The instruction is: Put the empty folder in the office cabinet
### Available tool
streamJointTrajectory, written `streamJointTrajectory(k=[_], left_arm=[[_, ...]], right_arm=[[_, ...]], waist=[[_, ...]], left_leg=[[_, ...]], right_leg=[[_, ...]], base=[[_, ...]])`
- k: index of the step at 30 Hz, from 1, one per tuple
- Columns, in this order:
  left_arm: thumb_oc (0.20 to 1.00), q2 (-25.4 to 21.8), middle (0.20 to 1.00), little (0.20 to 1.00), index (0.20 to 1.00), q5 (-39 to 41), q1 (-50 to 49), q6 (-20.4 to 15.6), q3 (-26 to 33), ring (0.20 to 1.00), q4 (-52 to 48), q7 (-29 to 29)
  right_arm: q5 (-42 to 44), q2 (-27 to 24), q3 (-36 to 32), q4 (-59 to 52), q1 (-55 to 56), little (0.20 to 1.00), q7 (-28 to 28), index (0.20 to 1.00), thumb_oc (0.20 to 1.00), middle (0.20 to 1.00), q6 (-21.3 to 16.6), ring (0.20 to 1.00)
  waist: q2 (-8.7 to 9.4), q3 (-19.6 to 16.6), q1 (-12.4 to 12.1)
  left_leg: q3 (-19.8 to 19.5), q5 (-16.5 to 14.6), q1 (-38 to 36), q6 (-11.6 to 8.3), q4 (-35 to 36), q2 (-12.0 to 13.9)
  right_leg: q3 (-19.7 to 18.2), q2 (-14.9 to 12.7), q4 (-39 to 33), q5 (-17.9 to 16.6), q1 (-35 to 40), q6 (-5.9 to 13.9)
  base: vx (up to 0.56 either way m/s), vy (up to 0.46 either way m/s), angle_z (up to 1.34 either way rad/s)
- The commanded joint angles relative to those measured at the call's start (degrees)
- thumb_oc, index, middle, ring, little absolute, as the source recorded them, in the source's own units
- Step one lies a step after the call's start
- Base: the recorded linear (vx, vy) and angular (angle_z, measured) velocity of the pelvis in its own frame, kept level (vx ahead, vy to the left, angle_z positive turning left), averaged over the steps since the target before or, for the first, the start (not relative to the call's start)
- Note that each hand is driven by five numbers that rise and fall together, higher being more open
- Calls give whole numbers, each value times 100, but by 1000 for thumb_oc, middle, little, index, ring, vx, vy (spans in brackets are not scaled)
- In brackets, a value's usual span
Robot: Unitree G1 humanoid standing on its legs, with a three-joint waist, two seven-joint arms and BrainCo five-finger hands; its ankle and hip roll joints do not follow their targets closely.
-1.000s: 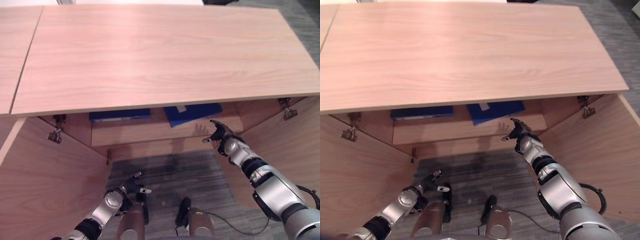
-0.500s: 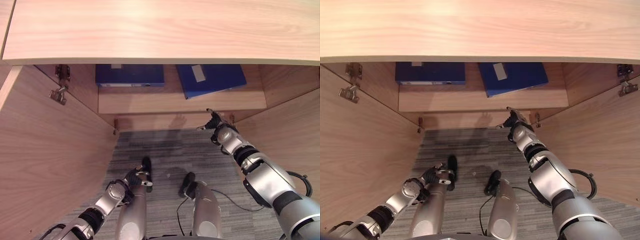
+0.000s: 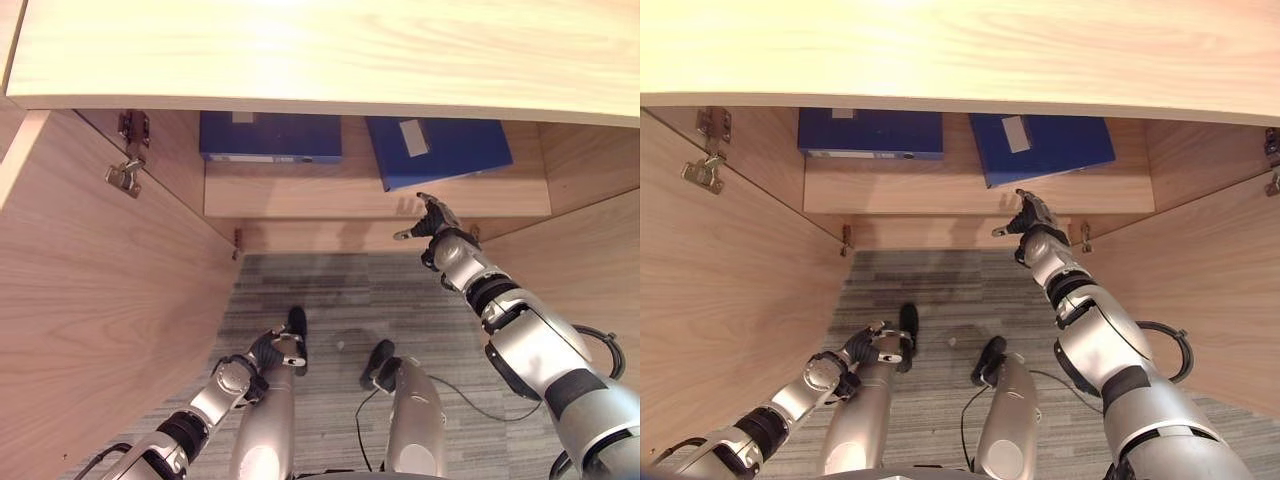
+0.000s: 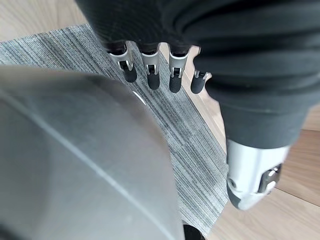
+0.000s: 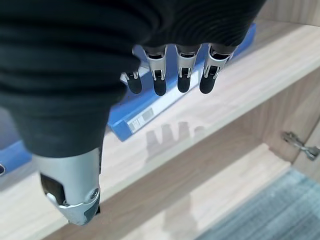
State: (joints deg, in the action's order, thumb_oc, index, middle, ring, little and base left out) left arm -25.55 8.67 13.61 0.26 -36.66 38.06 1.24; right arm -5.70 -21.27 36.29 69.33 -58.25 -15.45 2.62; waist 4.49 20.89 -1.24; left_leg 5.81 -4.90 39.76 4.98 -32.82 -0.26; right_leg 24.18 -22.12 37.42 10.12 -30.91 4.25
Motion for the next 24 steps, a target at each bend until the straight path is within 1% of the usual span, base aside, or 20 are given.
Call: streamJointTrajectory(k=[1,9,12,19,20,24], left_arm=[[1000,77,1000,1000,1000,180,-135,-145,-192,1000,-217,26],[1000,44,1000,1000,1000,251,-39,-177,-350,1000,-214,14],[1000,29,1000,1000,1000,270,43,-187,-458,1000,-241,-16],[1000,-100,1000,1000,1000,333,56,-234,-550,1000,-405,-122],[1000,-132,1000,1000,1000,349,58,-243,-564,1000,-434,-143],[1000,-142,1000,1000,1000,389,76,-246,-568,1000,-439,-161]], right_arm=[[-183,-490,306,79,-463,1000,-245,1000,1000,1000,-63,1000],[-395,-483,608,514,-866,1000,-219,1000,1000,1000,-13,1000],[-496,-560,733,783,-1053,1000,-223,1000,1000,1000,16,1000],[-866,-867,1088,1046,-1381,1000,-145,1000,1000,1000,55,1000],[-981,-942,1222,1097,-1493,1000,-130,1000,1000,1000,66,1000],[-1051,-981,1315,1116,-1632,1000,-134,1000,1000,1000,75,1000]], waist=[[-88,-25,-86],[-154,66,-187],[-216,96,-312],[-295,91,-529],[-300,87,-563],[-285,89,-558]], left_leg=[[216,-1080,-331,173,-282,-79],[185,-1105,-20,182,-499,-129],[132,-1104,198,188,-627,-174],[104,-1098,473,186,-789,-198],[91,-1095,513,186,-789,-201],[91,-1076,544,184,-770,-196]], right_leg=[[99,191,-41,-464,-280,-125],[124,119,186,-404,-573,-149],[156,32,363,-323,-776,-185],[139,-109,592,-268,-1060,-206],[131,-115,630,-265,-1118,-206],[111,-121,645,-266,-1180,-201]], base=[[0,0,0],[-10,3,2],[-13,-10,3],[-10,-9,12],[-3,-4,4],[0,0,0]])
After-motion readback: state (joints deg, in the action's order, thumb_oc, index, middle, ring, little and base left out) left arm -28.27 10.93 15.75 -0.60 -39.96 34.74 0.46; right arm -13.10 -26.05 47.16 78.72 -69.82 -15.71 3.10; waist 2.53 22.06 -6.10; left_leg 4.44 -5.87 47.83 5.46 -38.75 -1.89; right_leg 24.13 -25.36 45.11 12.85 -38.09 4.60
